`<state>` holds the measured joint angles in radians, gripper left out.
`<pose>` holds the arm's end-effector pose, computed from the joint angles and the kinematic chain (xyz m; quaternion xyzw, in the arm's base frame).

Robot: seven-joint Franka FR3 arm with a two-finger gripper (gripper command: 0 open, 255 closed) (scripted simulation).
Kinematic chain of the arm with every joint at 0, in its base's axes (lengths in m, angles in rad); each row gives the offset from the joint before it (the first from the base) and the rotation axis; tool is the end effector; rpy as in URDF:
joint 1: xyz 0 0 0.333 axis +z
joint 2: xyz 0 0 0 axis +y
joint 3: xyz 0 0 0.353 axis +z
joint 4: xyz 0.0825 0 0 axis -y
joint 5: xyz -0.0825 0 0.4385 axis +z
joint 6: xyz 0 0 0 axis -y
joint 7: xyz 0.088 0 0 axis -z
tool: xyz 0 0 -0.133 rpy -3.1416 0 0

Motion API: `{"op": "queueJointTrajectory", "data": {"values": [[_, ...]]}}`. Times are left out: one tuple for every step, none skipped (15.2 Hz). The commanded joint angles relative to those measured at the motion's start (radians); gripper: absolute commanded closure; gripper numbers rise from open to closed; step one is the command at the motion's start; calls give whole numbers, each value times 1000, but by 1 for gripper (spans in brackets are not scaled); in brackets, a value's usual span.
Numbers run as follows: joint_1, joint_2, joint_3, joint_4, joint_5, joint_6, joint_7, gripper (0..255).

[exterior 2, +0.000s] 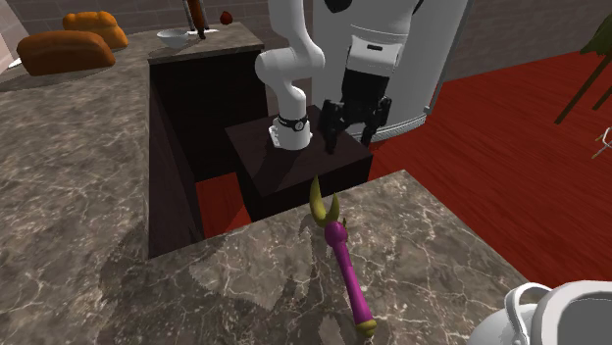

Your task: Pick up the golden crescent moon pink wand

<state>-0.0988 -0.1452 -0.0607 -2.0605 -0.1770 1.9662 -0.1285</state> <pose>0.5565 -0.1065 0.4964 0.9965 0.0167 0.0139 0.0809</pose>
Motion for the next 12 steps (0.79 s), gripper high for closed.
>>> {"op": "queueJointTrajectory", "data": {"values": [[-9, 70, -10, 56, -11, 14, -13, 0], [-14, 106, -15, 88, -16, 19, -20, 0], [-18, 142, -20, 121, -20, 22, -27, 0], [-23, 178, -25, 155, -23, 25, -35, 0], [-28, 215, -30, 191, -27, 27, -42, 0], [-32, 252, -34, 228, -29, 27, -50, 0], [-37, 289, -38, 267, -31, 27, -57, 0], [-42, 327, -42, 307, -33, 25, -65, 0], [-48, 366, -46, 349, -34, 22, -73, 0], [-53, 405, -50, 393, -35, 18, -81, 0], [-53, 408, -50, 397, -35, 17, -82, 0], [-54, 410, -50, 387, -36, 30, -80, 0]]}}
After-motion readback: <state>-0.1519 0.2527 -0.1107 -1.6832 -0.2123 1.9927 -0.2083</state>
